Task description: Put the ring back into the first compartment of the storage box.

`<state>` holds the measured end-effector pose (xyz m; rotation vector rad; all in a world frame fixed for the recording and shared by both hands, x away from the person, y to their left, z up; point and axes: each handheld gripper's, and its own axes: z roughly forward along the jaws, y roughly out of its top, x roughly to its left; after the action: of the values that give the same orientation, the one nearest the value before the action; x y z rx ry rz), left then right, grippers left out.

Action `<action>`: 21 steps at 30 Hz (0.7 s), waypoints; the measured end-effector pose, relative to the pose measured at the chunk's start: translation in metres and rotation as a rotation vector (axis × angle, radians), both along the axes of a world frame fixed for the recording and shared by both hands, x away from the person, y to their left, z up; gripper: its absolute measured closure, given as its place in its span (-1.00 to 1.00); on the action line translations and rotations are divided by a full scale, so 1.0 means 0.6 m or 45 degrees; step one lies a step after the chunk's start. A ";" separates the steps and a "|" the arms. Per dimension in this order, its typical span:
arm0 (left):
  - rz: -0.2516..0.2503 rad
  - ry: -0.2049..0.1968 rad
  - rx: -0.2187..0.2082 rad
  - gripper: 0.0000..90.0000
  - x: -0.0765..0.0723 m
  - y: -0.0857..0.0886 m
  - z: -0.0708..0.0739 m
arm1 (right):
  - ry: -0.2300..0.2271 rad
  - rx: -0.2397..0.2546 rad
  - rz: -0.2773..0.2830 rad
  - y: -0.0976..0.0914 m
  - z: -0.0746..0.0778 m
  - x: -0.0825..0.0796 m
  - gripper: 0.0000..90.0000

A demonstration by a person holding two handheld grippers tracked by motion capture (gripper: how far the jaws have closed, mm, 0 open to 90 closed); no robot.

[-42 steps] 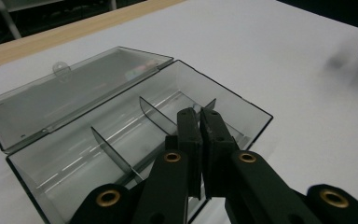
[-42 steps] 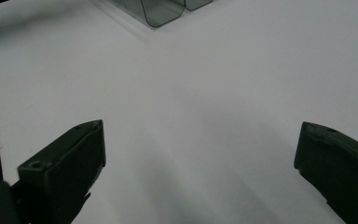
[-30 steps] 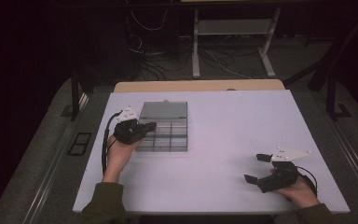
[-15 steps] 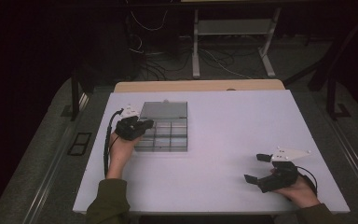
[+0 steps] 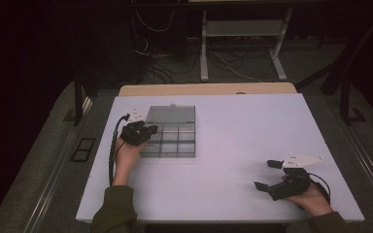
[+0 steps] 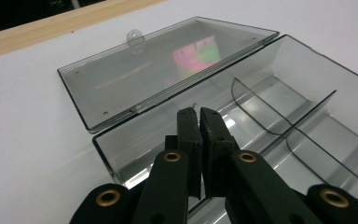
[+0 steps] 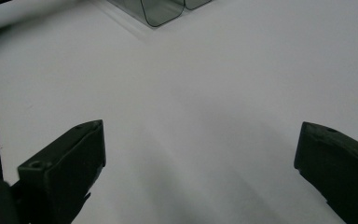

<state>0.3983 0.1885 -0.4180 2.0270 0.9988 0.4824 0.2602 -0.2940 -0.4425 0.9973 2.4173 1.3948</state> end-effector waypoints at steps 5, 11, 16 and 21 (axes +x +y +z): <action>0.019 0.015 0.011 0.93 0.004 0.003 -0.005 | 0.001 -0.002 0.000 0.000 0.000 0.000 -0.96; 0.029 0.042 0.038 0.93 0.008 0.002 -0.010 | 0.006 0.001 -0.004 0.000 0.000 0.000 -0.96; 0.022 0.057 0.075 0.92 0.010 -0.004 -0.015 | 0.005 0.000 -0.003 0.000 0.000 0.000 -0.96; 0.017 0.072 0.083 0.91 0.011 -0.008 -0.018 | 0.005 0.000 -0.003 0.000 0.000 0.000 -0.96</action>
<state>0.4050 0.1838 -0.4288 2.1033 1.0433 0.4729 0.2599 -0.2941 -0.4427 1.0042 2.4180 1.3935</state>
